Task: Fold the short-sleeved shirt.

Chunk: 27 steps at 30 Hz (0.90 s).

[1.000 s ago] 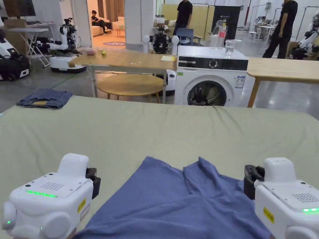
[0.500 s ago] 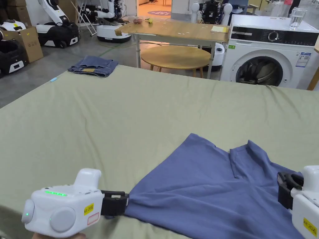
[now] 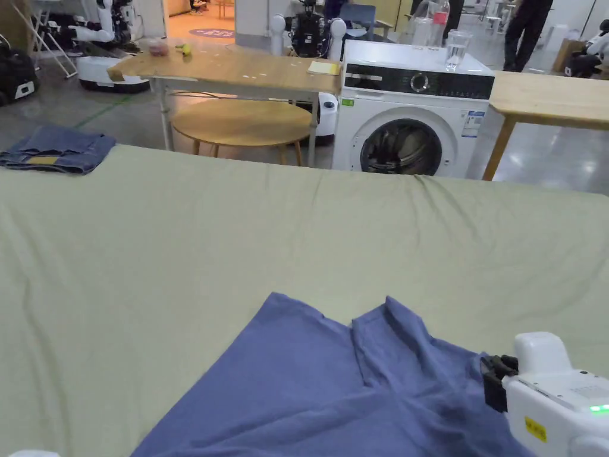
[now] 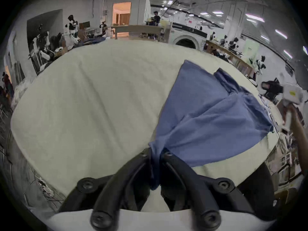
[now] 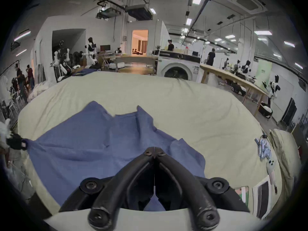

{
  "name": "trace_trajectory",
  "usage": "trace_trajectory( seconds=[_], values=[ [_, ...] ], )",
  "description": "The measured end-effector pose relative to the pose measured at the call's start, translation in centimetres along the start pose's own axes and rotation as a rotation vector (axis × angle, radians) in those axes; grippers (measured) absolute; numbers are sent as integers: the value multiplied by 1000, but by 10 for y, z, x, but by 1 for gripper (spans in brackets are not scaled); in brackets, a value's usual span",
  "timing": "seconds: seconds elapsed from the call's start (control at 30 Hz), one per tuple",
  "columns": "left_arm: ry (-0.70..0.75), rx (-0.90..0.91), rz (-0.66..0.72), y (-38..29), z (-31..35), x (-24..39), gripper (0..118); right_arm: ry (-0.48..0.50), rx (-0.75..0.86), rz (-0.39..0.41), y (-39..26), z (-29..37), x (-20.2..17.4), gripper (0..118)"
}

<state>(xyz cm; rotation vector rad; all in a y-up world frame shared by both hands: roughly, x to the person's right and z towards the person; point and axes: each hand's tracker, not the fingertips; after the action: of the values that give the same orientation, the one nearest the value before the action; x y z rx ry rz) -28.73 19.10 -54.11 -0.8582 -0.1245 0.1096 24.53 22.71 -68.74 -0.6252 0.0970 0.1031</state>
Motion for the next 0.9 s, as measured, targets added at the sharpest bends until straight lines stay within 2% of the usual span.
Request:
trace_trajectory(
  seconds=[0.03,0.07,0.1,0.2,0.27,0.37,0.43,0.47,0.5,0.53,0.57,0.6,0.63,0.7,0.73,0.77,0.83,0.9],
  values=[
    [-4,0,0,3,5,2,4,10,-21,-3,7,-20,8,45],
    [-4,7,4,4,9,3,4,14,-31,0,13,-37,14,85],
    [-2,16,15,5,10,3,4,28,-35,2,19,-56,20,118],
    [2,13,35,8,14,11,4,10,-138,36,35,-114,29,118],
    [11,1,38,8,12,13,4,24,-178,78,40,-135,28,118],
    [26,-18,35,11,10,24,4,-13,-260,108,36,-163,22,118],
    [34,-26,33,14,7,27,4,-1,-397,85,25,-182,18,101],
    [37,-28,31,14,7,26,4,42,-441,64,20,-185,17,100],
    [40,-29,26,15,8,28,4,-11,-338,33,22,-175,16,88],
    [46,-30,17,16,8,31,4,15,-350,41,22,-170,15,75],
    [50,-28,10,17,9,33,4,42,-344,26,21,-165,13,54],
    [52,-28,7,22,10,34,4,39,-329,48,21,-158,10,4],
    [52,-27,6,23,10,36,4,41,-315,77,20,-151,6,0],
    [54,-27,8,24,10,38,4,32,-324,94,20,-143,7,0],
    [53,-26,14,20,4,23,4,85,-357,79,19,-139,7,0],
    [53,-26,16,21,4,23,4,95,-356,74,19,-134,7,0],
    [62,-14,14,23,5,25,4,53,-257,85,27,-109,8,0],
    [73,30,6,27,8,29,4,86,-169,17,44,-77,12,0]
  ],
)
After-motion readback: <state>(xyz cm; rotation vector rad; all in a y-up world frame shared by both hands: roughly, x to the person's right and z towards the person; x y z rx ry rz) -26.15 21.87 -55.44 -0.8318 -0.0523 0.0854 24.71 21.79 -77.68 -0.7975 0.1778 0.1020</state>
